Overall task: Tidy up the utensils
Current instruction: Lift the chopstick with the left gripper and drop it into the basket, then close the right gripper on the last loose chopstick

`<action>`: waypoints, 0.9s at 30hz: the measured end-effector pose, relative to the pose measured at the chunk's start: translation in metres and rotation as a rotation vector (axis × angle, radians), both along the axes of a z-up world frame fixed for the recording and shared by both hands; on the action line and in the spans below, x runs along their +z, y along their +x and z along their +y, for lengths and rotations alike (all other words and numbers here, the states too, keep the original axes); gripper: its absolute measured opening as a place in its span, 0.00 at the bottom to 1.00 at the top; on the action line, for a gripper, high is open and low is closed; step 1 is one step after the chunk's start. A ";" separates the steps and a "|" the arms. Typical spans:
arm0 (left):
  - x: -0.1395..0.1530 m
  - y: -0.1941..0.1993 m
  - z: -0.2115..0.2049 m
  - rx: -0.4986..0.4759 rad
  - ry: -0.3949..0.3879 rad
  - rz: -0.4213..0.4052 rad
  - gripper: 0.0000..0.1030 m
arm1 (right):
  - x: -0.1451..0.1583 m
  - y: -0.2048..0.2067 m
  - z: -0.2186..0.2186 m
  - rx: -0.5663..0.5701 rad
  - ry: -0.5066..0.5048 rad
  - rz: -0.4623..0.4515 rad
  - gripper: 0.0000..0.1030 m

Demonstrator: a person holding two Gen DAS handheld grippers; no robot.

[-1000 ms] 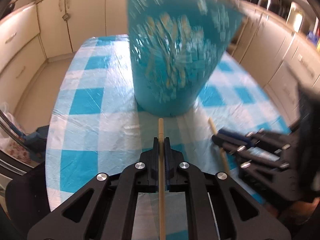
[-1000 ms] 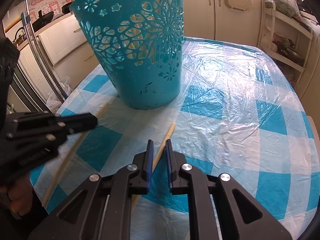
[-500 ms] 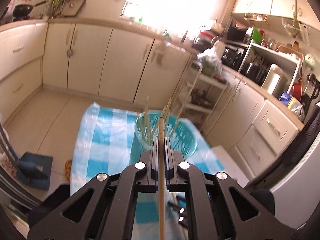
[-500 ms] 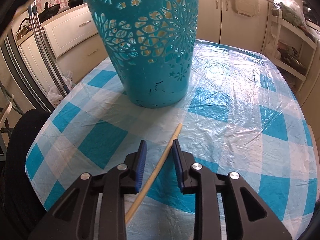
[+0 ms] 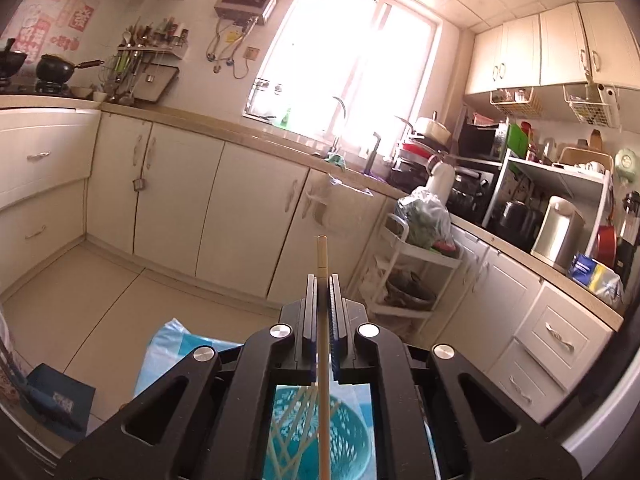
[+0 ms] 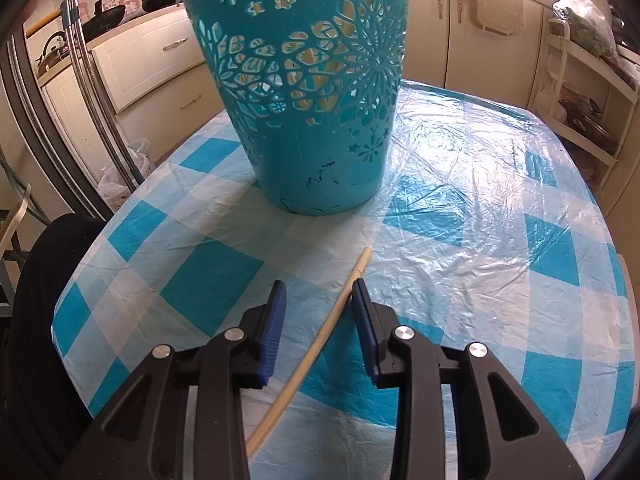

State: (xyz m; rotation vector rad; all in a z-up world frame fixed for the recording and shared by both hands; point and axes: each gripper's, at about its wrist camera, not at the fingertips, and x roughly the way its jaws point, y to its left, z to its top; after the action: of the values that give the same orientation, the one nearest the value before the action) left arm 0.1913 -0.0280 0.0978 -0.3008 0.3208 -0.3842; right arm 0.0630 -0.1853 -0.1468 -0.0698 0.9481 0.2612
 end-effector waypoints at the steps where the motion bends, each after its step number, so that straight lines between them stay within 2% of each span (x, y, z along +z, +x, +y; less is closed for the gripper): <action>1: -0.003 0.005 -0.003 0.009 -0.002 0.000 0.05 | 0.000 0.000 0.000 0.001 0.001 0.000 0.34; 9: -0.038 0.036 -0.014 0.081 0.018 0.019 0.05 | 0.000 0.000 -0.001 0.002 0.019 0.005 0.36; 15: -0.059 0.044 -0.021 0.074 0.052 0.053 0.05 | 0.000 0.001 -0.003 0.001 0.030 0.008 0.37; 24: -0.086 0.036 -0.037 0.007 0.202 0.131 0.06 | 0.000 0.000 -0.002 0.008 0.025 0.008 0.39; 26: -0.089 0.031 -0.035 0.009 0.220 0.142 0.10 | 0.000 0.000 -0.001 0.007 0.027 0.008 0.39; 27: -0.089 0.027 -0.032 0.015 0.223 0.146 0.17 | 0.000 0.000 -0.001 0.007 0.029 0.008 0.39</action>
State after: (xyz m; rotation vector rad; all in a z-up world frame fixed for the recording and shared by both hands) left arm 0.2187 -0.0598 0.0086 -0.1129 0.5001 -0.3087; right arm 0.0630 -0.1868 -0.1464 -0.0455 0.9519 0.2813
